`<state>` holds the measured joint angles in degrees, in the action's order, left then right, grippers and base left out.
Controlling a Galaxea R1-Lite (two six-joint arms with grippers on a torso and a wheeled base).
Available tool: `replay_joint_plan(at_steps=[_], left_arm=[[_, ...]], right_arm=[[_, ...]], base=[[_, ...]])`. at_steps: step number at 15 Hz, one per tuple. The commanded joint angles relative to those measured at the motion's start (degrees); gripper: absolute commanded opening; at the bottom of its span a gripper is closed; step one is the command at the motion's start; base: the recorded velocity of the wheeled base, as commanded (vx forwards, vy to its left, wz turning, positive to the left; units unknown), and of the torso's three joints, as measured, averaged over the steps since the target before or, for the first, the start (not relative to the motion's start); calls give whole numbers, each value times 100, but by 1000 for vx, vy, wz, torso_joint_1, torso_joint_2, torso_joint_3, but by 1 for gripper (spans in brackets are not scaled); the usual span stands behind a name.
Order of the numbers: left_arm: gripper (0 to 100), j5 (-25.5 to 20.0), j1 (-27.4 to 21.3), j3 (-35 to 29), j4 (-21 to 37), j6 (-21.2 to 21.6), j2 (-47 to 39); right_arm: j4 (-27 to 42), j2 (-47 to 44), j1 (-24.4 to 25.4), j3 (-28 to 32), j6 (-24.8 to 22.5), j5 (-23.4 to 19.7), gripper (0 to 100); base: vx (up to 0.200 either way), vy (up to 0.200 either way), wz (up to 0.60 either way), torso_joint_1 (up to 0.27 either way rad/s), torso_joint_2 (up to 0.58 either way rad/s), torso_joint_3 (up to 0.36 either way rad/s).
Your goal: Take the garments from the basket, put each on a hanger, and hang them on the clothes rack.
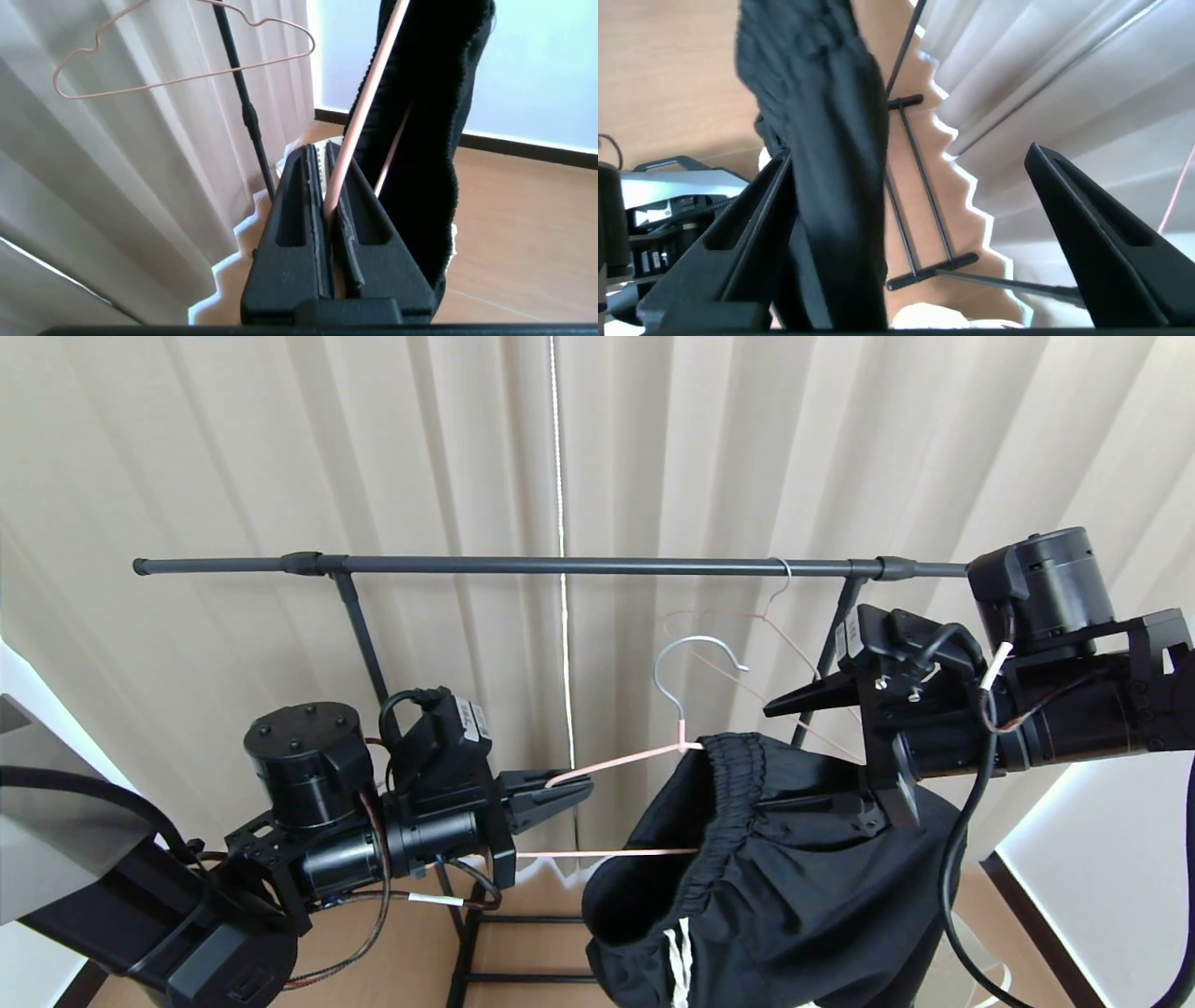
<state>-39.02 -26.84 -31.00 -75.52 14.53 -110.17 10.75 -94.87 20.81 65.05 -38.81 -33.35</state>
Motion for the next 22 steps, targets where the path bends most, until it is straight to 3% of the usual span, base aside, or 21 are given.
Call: replay_joint_plan(at_steps=[1,7,21,22], left_arm=[[0,0,12,-55,2,-3,-75],[0,0,74,-29,-15,-3,-66],[0,0,-49,-2,-15,-3,30],[0,0,-58,-2,-15,-3,30]], right_arm=[[-3,144,2,-133,-3,-136,100],[-47,329,-7,-423,-21,-462,100],[-100,-14,37,-238,14,-418,100],[-100,-14,37,-238,14,-418,0]], base=[[0,0,0,0,0,0],[0,0,0,0,0,0],[0,0,0,0,0,0],[0,0,0,0,0,0]])
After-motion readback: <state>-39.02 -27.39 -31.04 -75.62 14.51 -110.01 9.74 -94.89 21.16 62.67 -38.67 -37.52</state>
